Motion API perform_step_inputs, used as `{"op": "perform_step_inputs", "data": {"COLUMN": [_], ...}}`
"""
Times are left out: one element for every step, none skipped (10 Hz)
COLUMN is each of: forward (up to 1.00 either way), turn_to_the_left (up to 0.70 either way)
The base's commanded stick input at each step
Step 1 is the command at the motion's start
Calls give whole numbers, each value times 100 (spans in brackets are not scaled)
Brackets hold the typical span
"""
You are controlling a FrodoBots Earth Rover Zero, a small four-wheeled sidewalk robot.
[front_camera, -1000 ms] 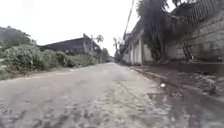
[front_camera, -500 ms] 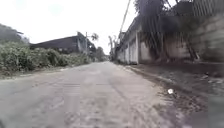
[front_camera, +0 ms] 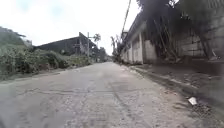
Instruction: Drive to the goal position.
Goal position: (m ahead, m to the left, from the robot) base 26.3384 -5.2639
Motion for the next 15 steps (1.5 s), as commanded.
{"op": "perform_step_inputs", "data": {"forward": [100,100,100,100,100,100,100,100,100,100,100,100,100,100,100], "turn_to_the_left": [0,0,0,0,0,0,0,0,0,0,0,0,0,0,0]}}
